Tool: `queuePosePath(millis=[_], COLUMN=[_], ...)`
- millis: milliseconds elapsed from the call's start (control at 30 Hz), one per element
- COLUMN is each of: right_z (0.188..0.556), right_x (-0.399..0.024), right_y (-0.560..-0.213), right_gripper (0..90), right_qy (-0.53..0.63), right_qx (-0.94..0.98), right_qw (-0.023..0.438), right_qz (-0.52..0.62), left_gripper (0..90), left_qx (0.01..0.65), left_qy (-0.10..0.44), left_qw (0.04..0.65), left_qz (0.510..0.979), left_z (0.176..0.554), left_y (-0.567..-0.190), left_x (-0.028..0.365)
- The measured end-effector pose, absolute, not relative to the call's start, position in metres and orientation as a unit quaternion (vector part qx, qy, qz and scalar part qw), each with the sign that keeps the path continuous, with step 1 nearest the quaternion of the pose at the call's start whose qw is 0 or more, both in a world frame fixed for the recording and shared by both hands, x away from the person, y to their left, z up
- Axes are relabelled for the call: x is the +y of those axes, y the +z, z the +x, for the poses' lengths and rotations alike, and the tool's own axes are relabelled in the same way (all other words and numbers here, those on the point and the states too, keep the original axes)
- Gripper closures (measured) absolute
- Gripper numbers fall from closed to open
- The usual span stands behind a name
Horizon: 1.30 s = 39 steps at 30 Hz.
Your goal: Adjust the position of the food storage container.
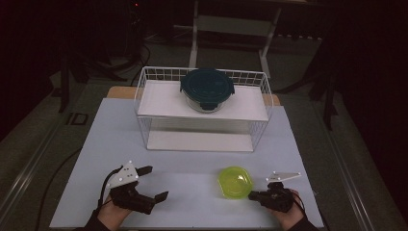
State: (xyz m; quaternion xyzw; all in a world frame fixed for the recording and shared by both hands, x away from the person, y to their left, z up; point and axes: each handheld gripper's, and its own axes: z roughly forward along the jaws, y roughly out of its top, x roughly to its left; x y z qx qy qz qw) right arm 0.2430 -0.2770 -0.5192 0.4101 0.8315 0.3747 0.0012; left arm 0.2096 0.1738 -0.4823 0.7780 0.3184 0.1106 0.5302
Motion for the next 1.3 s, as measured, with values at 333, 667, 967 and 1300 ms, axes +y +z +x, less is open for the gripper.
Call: queuePosePath(millis=[333,667,967,1300], right_z=[0.236,0.247,0.256,0.265], right_x=[-0.27,-0.248,-0.231,-0.213], right_y=[-0.522,-0.521,-0.522,-0.52], right_gripper=[90.0,90.0,90.0,90.0], right_qy=[0.371,0.368,0.37,0.371], right_qx=[0.839,0.848,0.849,0.853], right_qw=[-0.014,-0.02,-0.023,-0.017], right_qz=[0.398,0.381,0.377,0.368], left_gripper=[0.0,0.0,0.0,0.0], left_qx=[0.318,0.318,0.318,0.317], left_qy=[0.111,0.111,0.112,0.112], left_qw=[0.53,0.532,0.533,0.535], left_qz=[0.778,0.777,0.776,0.775], left_z=[0.209,0.21,0.21,0.21], left_y=[-0.482,-0.482,-0.482,-0.481], left_x=[0.173,0.175,0.176,0.177])
